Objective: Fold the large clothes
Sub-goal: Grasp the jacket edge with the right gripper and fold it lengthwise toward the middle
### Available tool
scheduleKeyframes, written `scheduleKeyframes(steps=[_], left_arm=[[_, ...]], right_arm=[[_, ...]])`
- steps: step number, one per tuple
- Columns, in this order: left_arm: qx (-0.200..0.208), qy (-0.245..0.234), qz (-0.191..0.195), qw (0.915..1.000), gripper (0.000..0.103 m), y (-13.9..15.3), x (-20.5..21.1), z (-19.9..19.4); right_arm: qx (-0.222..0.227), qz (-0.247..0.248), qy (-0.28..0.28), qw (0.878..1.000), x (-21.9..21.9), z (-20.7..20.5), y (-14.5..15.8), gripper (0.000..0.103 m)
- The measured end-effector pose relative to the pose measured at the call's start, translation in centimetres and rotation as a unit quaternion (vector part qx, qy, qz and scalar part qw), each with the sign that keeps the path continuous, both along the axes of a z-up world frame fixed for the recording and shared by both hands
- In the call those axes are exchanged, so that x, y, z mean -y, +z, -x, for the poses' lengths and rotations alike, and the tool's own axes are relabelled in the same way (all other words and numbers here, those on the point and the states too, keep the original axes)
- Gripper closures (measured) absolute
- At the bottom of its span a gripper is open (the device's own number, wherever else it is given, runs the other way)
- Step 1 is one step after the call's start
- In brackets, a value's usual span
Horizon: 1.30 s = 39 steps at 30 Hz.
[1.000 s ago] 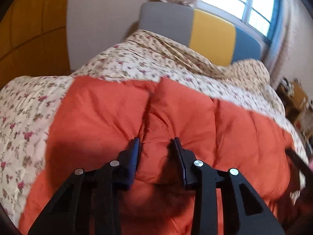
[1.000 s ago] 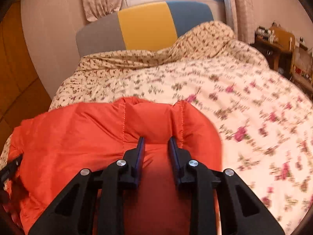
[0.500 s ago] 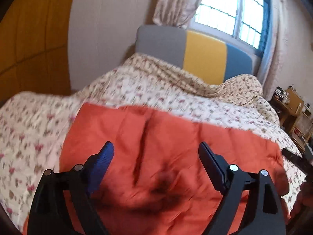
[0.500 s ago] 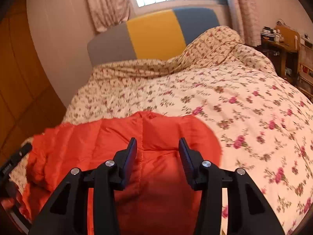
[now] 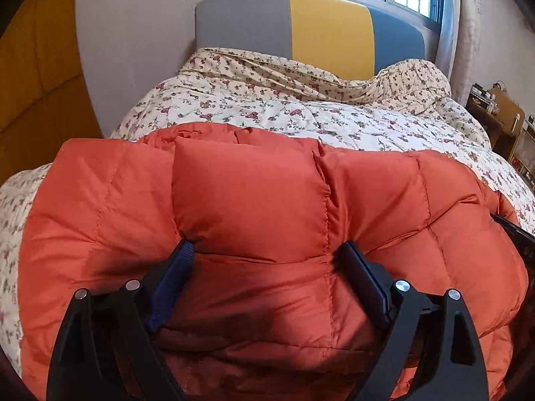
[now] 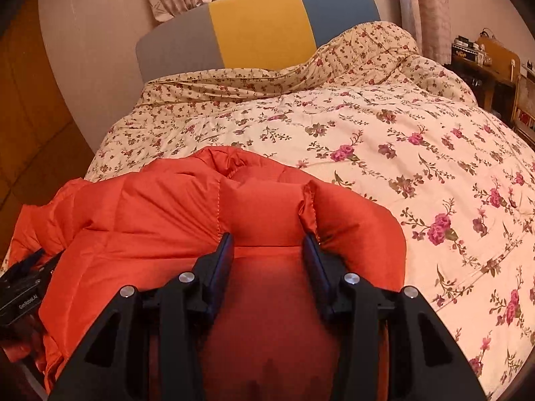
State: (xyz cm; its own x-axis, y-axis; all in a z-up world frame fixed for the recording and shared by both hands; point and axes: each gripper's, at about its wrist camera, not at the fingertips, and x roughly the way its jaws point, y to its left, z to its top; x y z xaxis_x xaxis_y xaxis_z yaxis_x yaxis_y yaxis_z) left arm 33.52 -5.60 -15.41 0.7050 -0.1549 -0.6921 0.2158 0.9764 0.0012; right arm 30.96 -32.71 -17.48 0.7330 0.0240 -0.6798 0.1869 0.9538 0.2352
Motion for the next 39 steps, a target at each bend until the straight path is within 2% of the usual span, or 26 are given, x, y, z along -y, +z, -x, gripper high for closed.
scheduleKeyframes(steps=[2, 3, 5, 9, 13, 18, 24, 31, 34, 35, 37, 38, 39], left_arm=[[-0.002, -0.001, -0.001, 1.0000, 0.013, 0.1, 0.2, 0.2], [-0.003, -0.001, -0.003, 1.0000, 0.013, 0.2, 0.2, 0.3], [-0.008, -0.005, -0.004, 0.9999, 0.005, 0.8, 0.3, 0.7], [-0.013, -0.009, 0.012, 0.9998, 0.003, 2.0, -1.4, 3.6], [-0.017, -0.009, 0.050, 0.9985, 0.003, 2.9, -4.2, 7.5], [-0.024, 0.001, 0.039, 0.9989, 0.003, 2.7, -8.2, 12.5], [-0.015, 0.067, 0.030, 0.9972, 0.003, 2.5, -15.7, 17.4], [-0.013, 0.138, 0.026, 0.9900, 0.003, 2.2, -23.5, 21.2], [-0.033, 0.140, 0.075, 0.9868, 0.003, 1.6, -25.7, 22.5], [-0.042, 0.128, 0.098, 0.9861, 0.003, 1.3, -26.1, 23.0], [-0.050, 0.106, 0.118, 0.9861, 0.003, 0.8, -25.9, 23.9], [-0.055, 0.096, 0.123, 0.9861, 0.003, 0.6, -25.7, 24.2], [-0.062, 0.083, 0.126, 0.9867, 0.003, 0.3, -25.4, 24.4]], right_arm=[[-0.013, 0.000, 0.000, 1.000, 0.0, 0.7, 0.8, 0.055], [-0.012, -0.008, 0.001, 1.000, -0.1, 1.4, 1.5, 0.046], [0.002, -0.021, 0.007, 1.000, -0.4, 3.8, 3.1, 0.035], [0.001, -0.019, 0.030, 0.999, -1.3, 8.4, 5.0, 0.035], [-0.025, -0.025, 0.041, 0.999, -1.0, 13.2, 5.0, 0.035], [-0.035, -0.016, 0.037, 0.999, 0.1, 18.8, 4.6, 0.035], [-0.063, -0.028, 0.042, 0.997, 1.3, 24.7, 3.2, 0.039], [-0.095, -0.069, 0.084, 0.990, 0.2, 28.6, 1.3, 0.040], [-0.110, -0.088, 0.110, 0.984, -1.0, 29.5, 0.7, 0.040], [-0.112, -0.091, 0.116, 0.983, -1.3, 29.6, 0.6, 0.041], [-0.114, -0.101, 0.129, 0.980, -2.0, 30.1, 0.3, 0.041], [-0.114, -0.104, 0.131, 0.979, -2.3, 30.3, 0.2, 0.047], [-0.110, -0.102, 0.136, 0.979, -2.6, 30.4, 0.2, 0.058]])
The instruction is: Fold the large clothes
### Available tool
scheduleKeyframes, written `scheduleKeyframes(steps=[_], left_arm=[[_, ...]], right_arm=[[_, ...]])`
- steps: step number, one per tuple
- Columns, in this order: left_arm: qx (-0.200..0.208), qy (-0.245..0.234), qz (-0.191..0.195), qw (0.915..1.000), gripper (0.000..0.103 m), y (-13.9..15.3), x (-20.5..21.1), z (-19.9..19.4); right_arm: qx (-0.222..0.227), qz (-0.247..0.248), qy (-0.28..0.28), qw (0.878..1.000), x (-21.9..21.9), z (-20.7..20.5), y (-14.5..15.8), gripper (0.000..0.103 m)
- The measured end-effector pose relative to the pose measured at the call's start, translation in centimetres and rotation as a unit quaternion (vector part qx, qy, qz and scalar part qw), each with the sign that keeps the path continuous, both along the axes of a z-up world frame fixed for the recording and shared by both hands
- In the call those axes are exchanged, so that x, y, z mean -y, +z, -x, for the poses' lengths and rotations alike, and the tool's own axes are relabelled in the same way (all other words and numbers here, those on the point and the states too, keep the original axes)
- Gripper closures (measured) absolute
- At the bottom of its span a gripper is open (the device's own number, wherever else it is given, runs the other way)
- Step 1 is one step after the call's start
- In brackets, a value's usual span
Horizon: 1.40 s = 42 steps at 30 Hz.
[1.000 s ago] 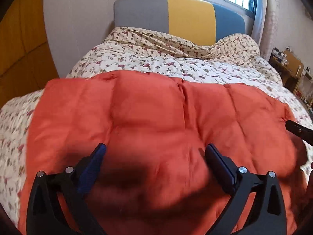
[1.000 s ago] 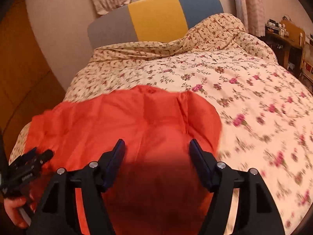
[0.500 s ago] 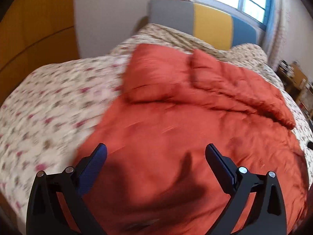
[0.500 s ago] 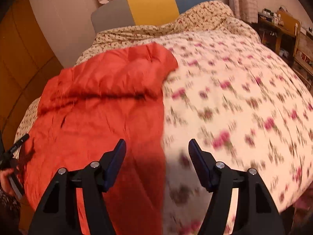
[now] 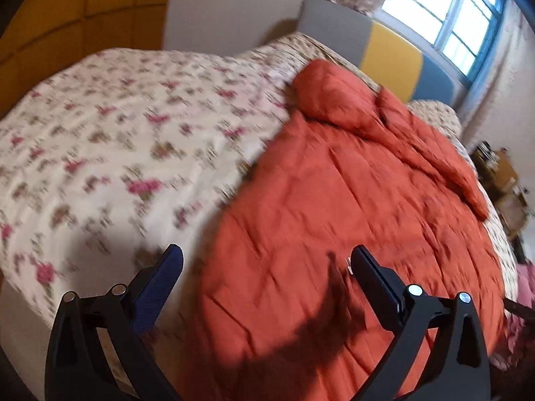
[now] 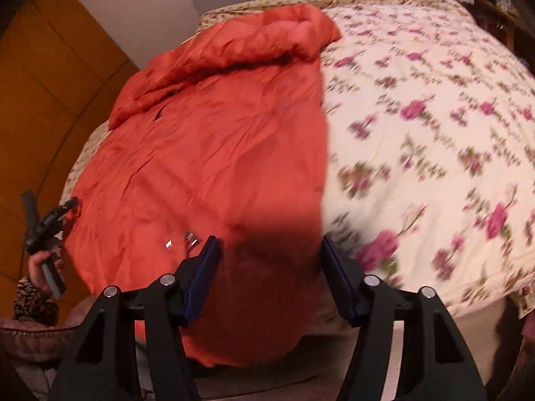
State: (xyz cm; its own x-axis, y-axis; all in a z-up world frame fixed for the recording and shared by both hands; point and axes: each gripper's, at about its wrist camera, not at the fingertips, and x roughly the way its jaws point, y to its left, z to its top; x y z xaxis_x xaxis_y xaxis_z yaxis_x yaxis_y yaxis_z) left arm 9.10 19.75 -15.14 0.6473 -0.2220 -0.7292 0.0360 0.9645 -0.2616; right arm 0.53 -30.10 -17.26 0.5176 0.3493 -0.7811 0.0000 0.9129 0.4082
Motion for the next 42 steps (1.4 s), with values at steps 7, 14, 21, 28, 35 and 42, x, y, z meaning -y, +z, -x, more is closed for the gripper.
scheduleKeyframes(steps=[7, 14, 21, 28, 35, 42], left_arm=[[-0.006, -0.037, -0.038, 0.9986, 0.045, -0.8, 2.9, 2.2], [0.001, -0.117, -0.034, 0.9926, 0.060, -0.1, 7.6, 4.3], [-0.008, -0.103, 0.034, 0.9941, 0.035, -1.2, 4.9, 5.4], [0.006, -0.126, 0.021, 0.9917, 0.072, -0.9, 6.3, 6.3], [0.048, -0.147, 0.093, 0.9836, 0.087, 2.7, 5.0, 9.8], [0.089, -0.162, 0.142, 0.9725, 0.087, 6.4, 4.7, 8.8]], right_arm=[[0.037, 0.000, -0.042, 0.998, 1.5, -0.9, 1.8, 0.088], [0.033, -0.076, -0.071, 0.994, 5.3, -0.4, 1.3, 0.050], [0.004, -0.014, 0.038, 0.999, 3.0, 2.3, 0.7, 0.045], [0.030, -0.005, 0.060, 0.998, 2.2, 3.3, 1.4, 0.089], [0.122, -0.125, 0.077, 0.982, 5.8, 5.7, 5.9, 0.094], [0.154, -0.177, 0.057, 0.970, 6.4, -0.3, 7.9, 0.095]])
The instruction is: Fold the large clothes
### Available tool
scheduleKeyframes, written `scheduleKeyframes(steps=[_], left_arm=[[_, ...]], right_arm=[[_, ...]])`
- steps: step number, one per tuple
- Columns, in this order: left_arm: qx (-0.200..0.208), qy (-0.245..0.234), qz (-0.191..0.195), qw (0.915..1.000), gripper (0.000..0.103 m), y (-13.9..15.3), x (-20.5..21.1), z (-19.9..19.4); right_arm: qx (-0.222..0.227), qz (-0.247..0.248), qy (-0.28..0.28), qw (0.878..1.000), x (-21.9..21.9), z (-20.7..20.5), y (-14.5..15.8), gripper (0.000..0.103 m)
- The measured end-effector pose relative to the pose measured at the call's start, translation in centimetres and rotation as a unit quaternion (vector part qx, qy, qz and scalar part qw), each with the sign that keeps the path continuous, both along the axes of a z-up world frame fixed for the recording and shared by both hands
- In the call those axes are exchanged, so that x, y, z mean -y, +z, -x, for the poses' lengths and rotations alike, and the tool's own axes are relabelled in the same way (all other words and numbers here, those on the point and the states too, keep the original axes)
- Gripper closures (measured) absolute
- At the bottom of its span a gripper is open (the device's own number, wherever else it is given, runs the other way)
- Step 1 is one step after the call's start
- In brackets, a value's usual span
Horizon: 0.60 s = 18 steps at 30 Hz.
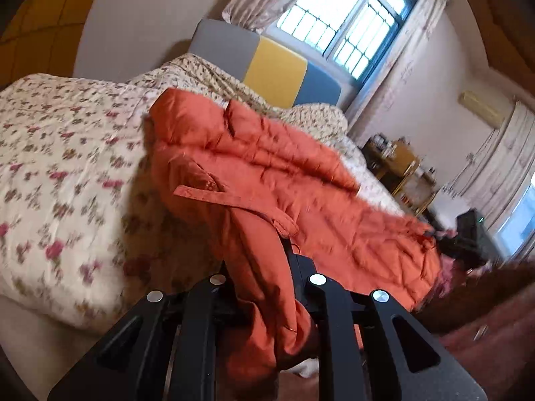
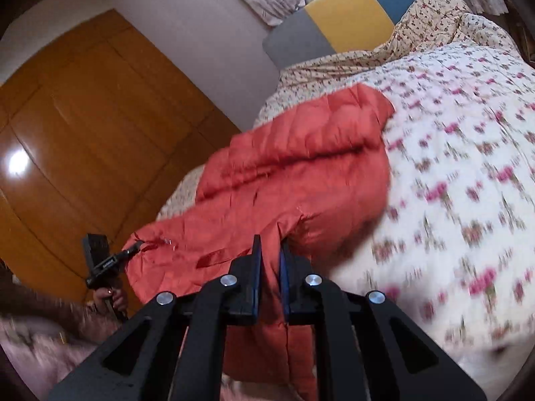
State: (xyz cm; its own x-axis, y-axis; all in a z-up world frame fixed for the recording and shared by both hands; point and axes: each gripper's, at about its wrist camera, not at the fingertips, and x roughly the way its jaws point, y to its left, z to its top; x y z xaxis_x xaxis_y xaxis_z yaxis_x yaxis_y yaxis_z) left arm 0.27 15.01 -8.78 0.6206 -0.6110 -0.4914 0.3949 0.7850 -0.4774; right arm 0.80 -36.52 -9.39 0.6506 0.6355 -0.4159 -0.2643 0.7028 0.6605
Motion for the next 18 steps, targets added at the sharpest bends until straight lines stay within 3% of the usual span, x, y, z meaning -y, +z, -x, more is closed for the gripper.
scheduleKeyframes(steps=[3, 6, 13, 16, 17, 18], left_arm=[[0.002, 0.017, 0.026, 0.9995, 0.087, 1.3, 0.1, -3.3], [0.006, 0.027, 0.042, 0.9987, 0.087, 2.5, 0.2, -6.3], [-0.024, 0.068, 0.056, 0.9958, 0.087, 2.9, 0.2, -15.7], [-0.049, 0.083, 0.042, 0.9944, 0.087, 1.8, 0.4, -19.2], [-0.059, 0.087, 0.036, 0.9938, 0.082, 1.4, 0.5, -20.3], [-0.076, 0.093, 0.033, 0.9923, 0.079, 0.7, 0.6, -21.6]], right_arm=[[0.006, -0.004, -0.023, 1.000, -0.2, -3.6, 1.4, 0.095], [-0.025, -0.021, -0.052, 0.998, 0.3, -8.4, 1.6, 0.095], [-0.111, -0.103, -0.101, 0.983, 3.2, -18.1, -1.9, 0.091], [-0.138, -0.152, -0.153, 0.967, 5.0, -20.6, -4.7, 0.068], [-0.136, -0.158, -0.177, 0.962, 5.8, -20.5, -5.2, 0.045], [-0.132, -0.168, -0.197, 0.957, 6.6, -20.4, -5.5, 0.032]])
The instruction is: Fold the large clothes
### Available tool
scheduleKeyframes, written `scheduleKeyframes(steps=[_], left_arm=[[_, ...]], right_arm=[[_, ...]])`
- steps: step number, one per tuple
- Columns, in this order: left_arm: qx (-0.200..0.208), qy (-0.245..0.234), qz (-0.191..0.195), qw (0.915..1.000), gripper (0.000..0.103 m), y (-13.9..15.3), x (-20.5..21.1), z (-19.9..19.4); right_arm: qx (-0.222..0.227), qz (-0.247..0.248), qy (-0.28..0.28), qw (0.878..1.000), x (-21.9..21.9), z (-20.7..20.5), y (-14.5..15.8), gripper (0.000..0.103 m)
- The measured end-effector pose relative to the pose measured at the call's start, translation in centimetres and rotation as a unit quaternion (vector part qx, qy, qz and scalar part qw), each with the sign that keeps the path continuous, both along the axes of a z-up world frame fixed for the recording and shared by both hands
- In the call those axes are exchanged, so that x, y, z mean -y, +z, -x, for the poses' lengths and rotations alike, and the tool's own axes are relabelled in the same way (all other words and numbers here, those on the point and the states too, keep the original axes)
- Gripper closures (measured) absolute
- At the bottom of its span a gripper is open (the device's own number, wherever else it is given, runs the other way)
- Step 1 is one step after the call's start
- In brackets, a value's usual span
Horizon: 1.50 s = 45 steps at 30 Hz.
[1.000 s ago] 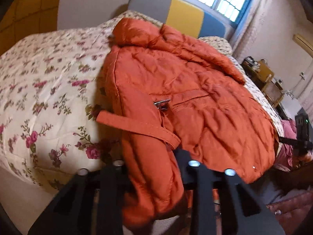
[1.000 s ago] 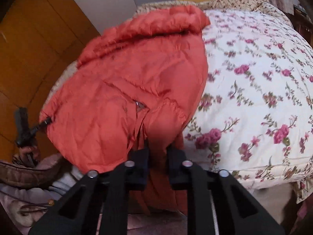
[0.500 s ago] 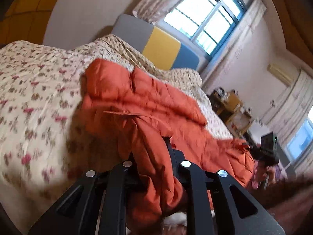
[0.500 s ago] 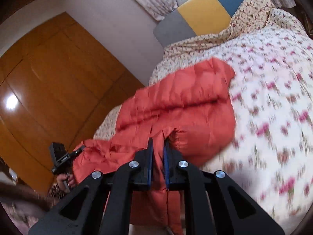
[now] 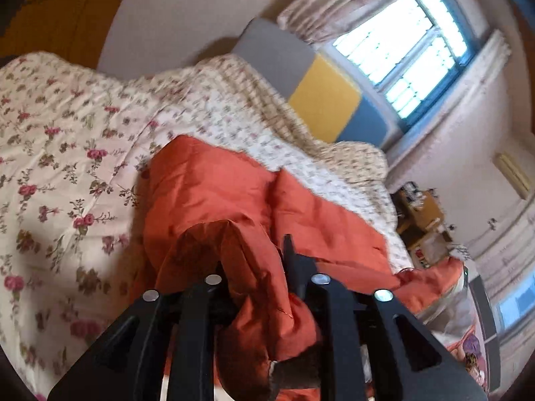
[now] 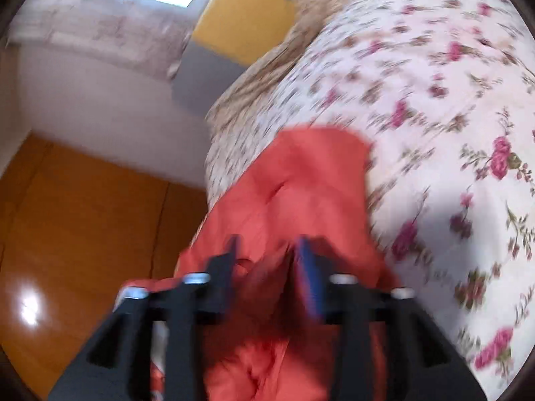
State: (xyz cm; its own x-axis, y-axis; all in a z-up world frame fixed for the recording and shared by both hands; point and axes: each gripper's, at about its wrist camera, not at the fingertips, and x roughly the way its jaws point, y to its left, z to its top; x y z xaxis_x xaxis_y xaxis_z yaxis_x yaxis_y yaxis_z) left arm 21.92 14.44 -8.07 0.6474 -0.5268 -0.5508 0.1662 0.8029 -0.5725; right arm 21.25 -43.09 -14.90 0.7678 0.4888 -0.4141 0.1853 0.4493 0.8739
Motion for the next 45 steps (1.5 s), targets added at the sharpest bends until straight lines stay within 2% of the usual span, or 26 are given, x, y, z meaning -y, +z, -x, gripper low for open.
scheduleKeyframes(steps=[2, 3, 4, 5, 7, 8, 10, 12, 14, 15, 17, 19, 20, 21, 23, 24, 26, 27, 29, 30, 32, 34, 37, 38, 41, 45], left_arm=[[-0.036, 0.015, 0.018, 0.9991, 0.064, -1.2, -0.5, -2.2], [-0.045, 0.021, 0.036, 0.9981, 0.057, -1.5, -0.9, -2.7], [-0.048, 0.027, 0.068, 0.9962, 0.042, -1.7, -1.7, -3.1], [-0.042, 0.034, 0.101, 0.9934, 0.029, -1.6, -2.5, -3.1], [-0.008, 0.061, 0.159, 0.9853, 0.014, -1.0, -4.6, -2.5], [0.023, 0.084, 0.167, 0.9821, 0.007, -0.5, -5.8, -1.7], [0.057, 0.118, 0.151, 0.9799, 0.004, 0.0, -7.4, -0.4], [0.075, 0.120, 0.128, 0.9817, 0.004, -0.3, -8.5, 1.2], [0.083, 0.089, 0.105, 0.9871, 0.004, -1.4, -8.4, 3.1], [0.081, 0.068, 0.091, 0.9902, 0.004, -2.2, -8.1, 3.8], [0.063, 0.021, 0.055, 0.9963, 0.004, -3.8, -6.5, 4.9], [0.046, -0.020, 0.024, 0.9984, 0.004, -5.1, -4.7, 5.4], [0.041, -0.034, 0.016, 0.9985, 0.004, -5.5, -3.8, 5.3], [0.035, -0.047, 0.007, 0.9983, 0.004, -5.8, -2.9, 5.0], [0.024, -0.040, -0.043, 0.9980, 0.004, -6.4, -1.3, 3.7], [0.013, -0.037, -0.046, 0.9982, 0.004, -6.8, -1.0, 2.8], [-0.031, -0.043, -0.013, 0.9985, 0.005, -7.9, -0.4, 1.0], [-0.032, -0.043, -0.009, 0.9985, 0.008, -7.9, -0.2, 0.8], [-0.035, -0.052, -0.023, 0.9977, 0.028, -7.9, 0.5, 1.1], [-0.035, -0.055, -0.023, 0.9976, 0.032, -7.9, 0.5, 1.4], [-0.041, -0.060, -0.006, 0.9973, 0.047, -7.9, 0.0, 2.7], [-0.043, -0.065, 0.001, 0.9970, 0.053, -7.8, -0.4, 4.0], [-0.043, -0.076, -0.004, 0.9962, 0.053, -7.4, -0.6, 7.2], [-0.042, -0.077, -0.006, 0.9961, 0.053, -7.3, -0.6, 8.0], [-0.038, -0.075, -0.013, 0.9964, 0.052, -7.0, -0.3, 11.1], [-0.016, -0.044, -0.035, 0.9983, 0.035, -5.8, -0.3, 14.3]], right_arm=[[0.026, -0.034, -0.029, 0.999, 1.8, 0.5, -0.7, 0.031], [0.032, -0.031, -0.036, 0.998, 2.3, 0.8, -0.6, 0.027], [0.039, -0.008, -0.040, 0.998, 2.8, 1.3, -0.3, 0.024], [0.041, 0.015, -0.036, 0.998, 2.8, 1.6, 0.0, 0.020], [0.046, 0.083, -0.005, 0.995, 2.2, 2.8, 0.9, 0.018], [0.050, 0.105, 0.011, 0.993, 1.7, 3.3, 1.1, 0.013], [0.062, 0.168, 0.063, 0.982, 0.0, 4.7, 1.5, 0.008], [0.069, 0.217, 0.097, 0.969, -1.7, 5.5, 1.5, 0.002], [0.061, 0.262, 0.129, 0.954, -3.5, 4.8, 0.8, 0.002], [0.049, 0.267, 0.136, 0.953, -4.2, 4.0, 0.1, 0.002], [0.019, 0.231, 0.161, 0.959, -4.6, 1.9, -1.9, 0.002], [-0.005, 0.193, 0.173, 0.966, -4.9, 0.5, -3.6, 0.002], [-0.002, 0.193, 0.169, 0.967, -5.1, 0.4, -3.5, 0.003], [0.006, 0.197, 0.169, 0.966, -5.3, 0.3, -3.3, 0.015], [0.001, 0.184, 0.178, 0.967, -5.8, 0.2, -3.4, 0.037], [0.000, 0.181, 0.176, 0.968, -5.9, 0.3, -3.5, 0.046], [0.005, 0.181, 0.173, 0.968, -5.7, 1.1, -3.2, 0.057], [0.005, 0.176, 0.173, 0.969, -5.4, 1.6, -3.1, 0.061], [0.006, 0.162, 0.172, 0.972, -5.0, 2.7, -3.1, 0.066], [0.007, 0.159, 0.174, 0.972, -4.8, 3.4, -3.0, 0.067], [0.007, 0.162, 0.178, 0.971, -4.8, 4.9, -2.5, 0.068], [0.006, 0.163, 0.184, 0.969, -4.7, 6.6, -2.1, 0.068], [0.005, 0.156, 0.186, 0.970, -4.2, 9.5, -2.2, 0.067], [0.005, 0.156, 0.182, 0.971, -4.0, 10.3, -2.2, 0.062], [-0.003, 0.198, 0.127, 0.972, -2.8, 13.1, -1.7, 0.030], [0.037, 0.259, 0.057, 0.963, -1.4, 15.5, 2.1, 0.027]])
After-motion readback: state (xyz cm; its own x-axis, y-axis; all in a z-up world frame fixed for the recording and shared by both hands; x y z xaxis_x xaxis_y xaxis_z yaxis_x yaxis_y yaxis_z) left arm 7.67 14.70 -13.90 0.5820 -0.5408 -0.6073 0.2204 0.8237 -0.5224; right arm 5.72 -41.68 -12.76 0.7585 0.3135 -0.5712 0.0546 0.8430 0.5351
